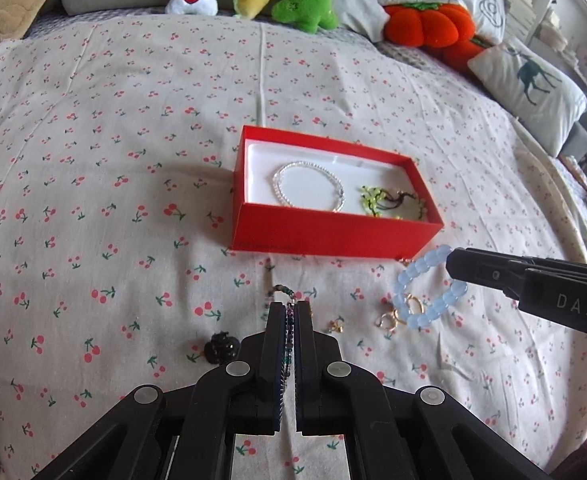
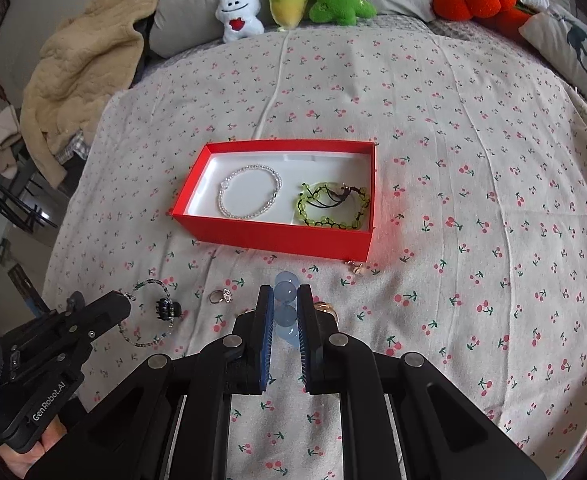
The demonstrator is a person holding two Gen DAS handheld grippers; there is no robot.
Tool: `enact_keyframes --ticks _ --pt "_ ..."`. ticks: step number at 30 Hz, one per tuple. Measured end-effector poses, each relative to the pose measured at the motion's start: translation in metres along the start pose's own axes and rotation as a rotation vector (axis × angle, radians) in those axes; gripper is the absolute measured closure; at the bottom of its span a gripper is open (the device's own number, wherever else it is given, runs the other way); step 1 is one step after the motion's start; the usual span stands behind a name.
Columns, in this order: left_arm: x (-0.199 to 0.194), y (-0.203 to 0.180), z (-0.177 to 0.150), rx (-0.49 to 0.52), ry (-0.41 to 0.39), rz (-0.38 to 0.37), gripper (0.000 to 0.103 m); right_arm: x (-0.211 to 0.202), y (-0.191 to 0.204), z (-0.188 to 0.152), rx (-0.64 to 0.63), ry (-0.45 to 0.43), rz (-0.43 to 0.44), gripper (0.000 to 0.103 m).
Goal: Organize jewelry
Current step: 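Carry both bracelets over the red box and lower them inside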
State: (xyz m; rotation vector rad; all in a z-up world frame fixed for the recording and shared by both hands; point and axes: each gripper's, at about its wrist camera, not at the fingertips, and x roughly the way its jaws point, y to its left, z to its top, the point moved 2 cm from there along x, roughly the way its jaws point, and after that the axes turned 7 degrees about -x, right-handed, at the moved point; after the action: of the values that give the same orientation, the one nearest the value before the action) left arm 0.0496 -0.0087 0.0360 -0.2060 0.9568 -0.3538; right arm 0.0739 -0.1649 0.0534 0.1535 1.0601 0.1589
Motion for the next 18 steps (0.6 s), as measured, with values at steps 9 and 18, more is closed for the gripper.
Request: enact_keyframes --ticks 9,18 --pt "-0.002 -0.008 0.024 -0.008 -0.036 -0.027 0.103 -0.014 -0.003 0.025 0.026 -0.067 0.02 0.091" --pt "0.008 -0.03 0.056 -0.013 -0.06 -0.096 0.103 -0.023 -0.012 0.054 0.058 -0.145 0.022 0.091"
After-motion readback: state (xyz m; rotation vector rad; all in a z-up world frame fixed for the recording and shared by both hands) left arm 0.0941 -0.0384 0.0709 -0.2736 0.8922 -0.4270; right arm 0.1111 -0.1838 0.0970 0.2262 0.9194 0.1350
